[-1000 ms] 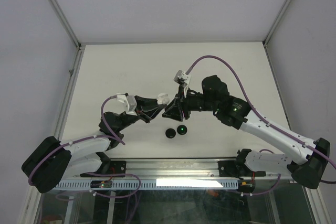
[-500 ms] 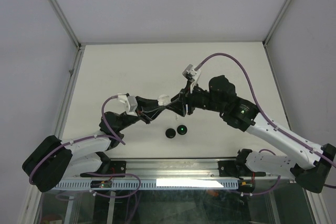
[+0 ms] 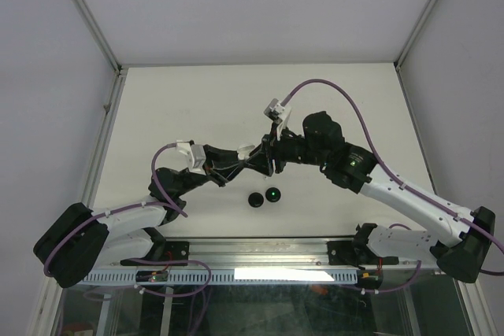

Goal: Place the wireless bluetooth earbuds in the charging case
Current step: Place the earbud in the charging case.

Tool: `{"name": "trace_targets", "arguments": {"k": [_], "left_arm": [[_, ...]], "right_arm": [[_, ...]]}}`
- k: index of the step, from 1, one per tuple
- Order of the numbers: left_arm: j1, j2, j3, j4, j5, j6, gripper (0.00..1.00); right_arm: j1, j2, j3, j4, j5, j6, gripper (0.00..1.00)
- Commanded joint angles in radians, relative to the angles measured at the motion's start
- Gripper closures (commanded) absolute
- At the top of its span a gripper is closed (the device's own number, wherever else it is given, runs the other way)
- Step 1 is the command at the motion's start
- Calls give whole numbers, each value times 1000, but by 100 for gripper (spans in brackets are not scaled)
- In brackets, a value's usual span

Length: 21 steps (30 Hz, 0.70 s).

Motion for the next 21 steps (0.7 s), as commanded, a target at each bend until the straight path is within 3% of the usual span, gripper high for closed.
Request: {"name": "trace_targets", "arguments": {"k": [1, 21], "left_arm": [[-1, 6, 37, 63, 4, -16, 90], [-1, -26, 24, 20, 12, 10, 90]], "right_arm": [[3, -3, 43, 58, -74, 16, 56], [8, 66, 77, 128, -85, 46, 57]]}}
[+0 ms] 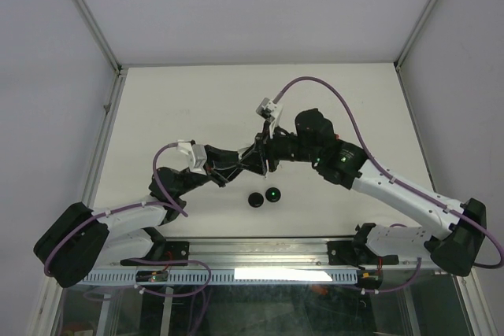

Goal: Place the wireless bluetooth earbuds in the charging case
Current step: Place the earbud in the charging case, then pick up the earbud from the center of the board.

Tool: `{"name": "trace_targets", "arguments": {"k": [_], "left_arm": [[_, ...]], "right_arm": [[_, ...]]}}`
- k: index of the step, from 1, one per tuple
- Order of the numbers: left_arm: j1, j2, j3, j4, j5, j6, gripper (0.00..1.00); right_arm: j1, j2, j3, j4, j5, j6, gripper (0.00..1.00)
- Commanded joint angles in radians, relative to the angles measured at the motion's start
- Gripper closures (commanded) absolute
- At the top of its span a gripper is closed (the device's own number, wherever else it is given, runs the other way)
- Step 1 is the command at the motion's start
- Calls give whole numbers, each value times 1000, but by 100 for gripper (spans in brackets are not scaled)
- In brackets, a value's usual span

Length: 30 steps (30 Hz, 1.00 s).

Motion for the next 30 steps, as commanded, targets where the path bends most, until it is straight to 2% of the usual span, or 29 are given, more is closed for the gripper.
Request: {"name": "trace_targets", "arguments": {"k": [1, 4, 12, 15, 21, 25, 30], "left_arm": [[-1, -31, 19, 32, -7, 9, 90], [-1, -49, -4, 23, -70, 13, 91], [0, -155, -91, -172, -347, 44, 90], [0, -210, -123, -245, -409, 38, 90], [1, -329, -163, -371, -451, 14, 90], [0, -387, -171, -418, -456, -5, 90], [1, -383, -168, -414, -447, -21, 89]], "right_arm": [[8, 0, 66, 68, -9, 10, 57], [7, -20, 63, 37, 22, -13, 56], [2, -28, 17, -158, 220, -98, 55], [1, -13, -19, -205, 308, -103, 56], [2, 96, -71, -263, 421, -89, 57], [1, 175, -112, -223, 469, -53, 58], [2, 290, -124, -150, 506, -9, 60]]}}
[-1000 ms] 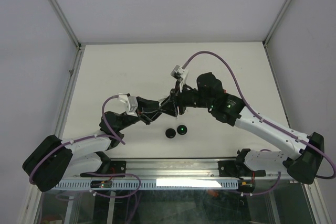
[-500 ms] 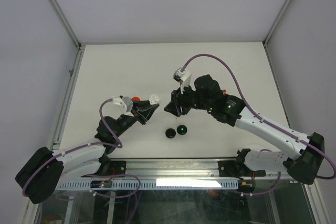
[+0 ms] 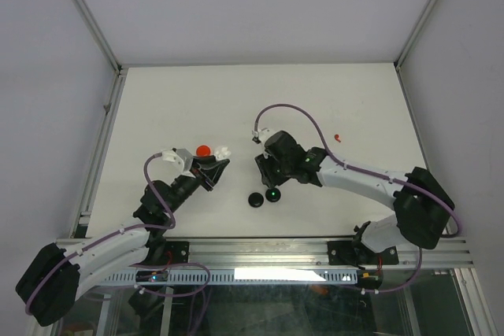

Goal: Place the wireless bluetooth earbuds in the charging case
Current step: Pick up the earbud from the center of the board.

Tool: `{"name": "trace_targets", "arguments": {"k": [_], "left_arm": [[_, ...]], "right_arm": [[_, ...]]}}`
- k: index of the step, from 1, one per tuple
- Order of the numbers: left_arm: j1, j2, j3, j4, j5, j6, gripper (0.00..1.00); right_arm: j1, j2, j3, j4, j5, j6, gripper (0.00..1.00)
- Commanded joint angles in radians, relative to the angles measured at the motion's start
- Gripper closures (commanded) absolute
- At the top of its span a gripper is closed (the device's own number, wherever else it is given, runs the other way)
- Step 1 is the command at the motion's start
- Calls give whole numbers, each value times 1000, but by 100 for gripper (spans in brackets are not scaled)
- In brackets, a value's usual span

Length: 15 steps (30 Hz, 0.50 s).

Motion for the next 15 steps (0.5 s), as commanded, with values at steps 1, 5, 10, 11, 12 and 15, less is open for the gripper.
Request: {"name": "trace_targets", "arguments": {"k": [1, 5, 10, 11, 12, 15], "left_arm": [[0, 1, -8, 6, -20, -31, 89], [0, 16, -6, 19, -14, -38, 89], [0, 35, -8, 39, -9, -43, 89], [0, 39, -9, 42, -10, -43, 89], [0, 40, -8, 44, -10, -43, 89], [0, 40, -9, 48, -12, -42, 89]], "right_arm": [[1, 75, 9, 98, 81, 50, 60], [2, 144, 15, 130, 133, 60, 60], [4, 221, 34, 152, 173, 55, 61], [5, 232, 35, 153, 178, 51, 61], [5, 243, 36, 153, 183, 47, 60], [5, 266, 39, 142, 205, 39, 60]]}}
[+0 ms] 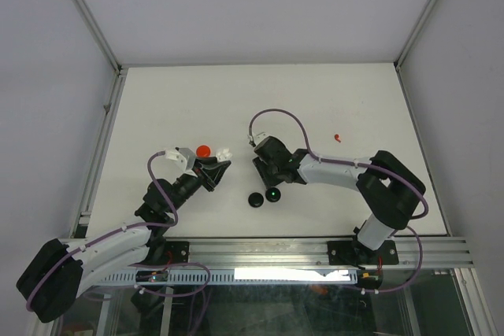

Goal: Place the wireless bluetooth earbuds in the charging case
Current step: Pick up the earbud from the center of the board.

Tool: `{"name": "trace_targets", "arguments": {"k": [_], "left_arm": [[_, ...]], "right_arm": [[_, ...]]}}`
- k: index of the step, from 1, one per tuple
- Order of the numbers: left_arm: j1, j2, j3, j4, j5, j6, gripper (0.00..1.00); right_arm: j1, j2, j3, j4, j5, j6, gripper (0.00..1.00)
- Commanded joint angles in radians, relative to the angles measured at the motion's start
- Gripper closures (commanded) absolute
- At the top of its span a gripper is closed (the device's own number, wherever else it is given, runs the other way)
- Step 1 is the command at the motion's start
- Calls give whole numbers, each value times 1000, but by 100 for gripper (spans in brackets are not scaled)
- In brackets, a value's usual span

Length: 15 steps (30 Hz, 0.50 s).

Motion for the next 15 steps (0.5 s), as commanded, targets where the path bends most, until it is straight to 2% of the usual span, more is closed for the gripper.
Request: {"name": "trace_targets", "arguments": {"k": [1, 6, 15], "left_arm": [[0, -3, -9, 61, -14, -10, 89], [0, -2, -11, 63, -18, -7, 89], [0, -1, -9, 64, -20, -2, 89]], "right_arm": [[5, 19, 41, 36, 75, -2, 61], [-14, 28, 34, 16, 149, -19, 61], [-107, 81, 58, 54, 164, -62, 61]]}}
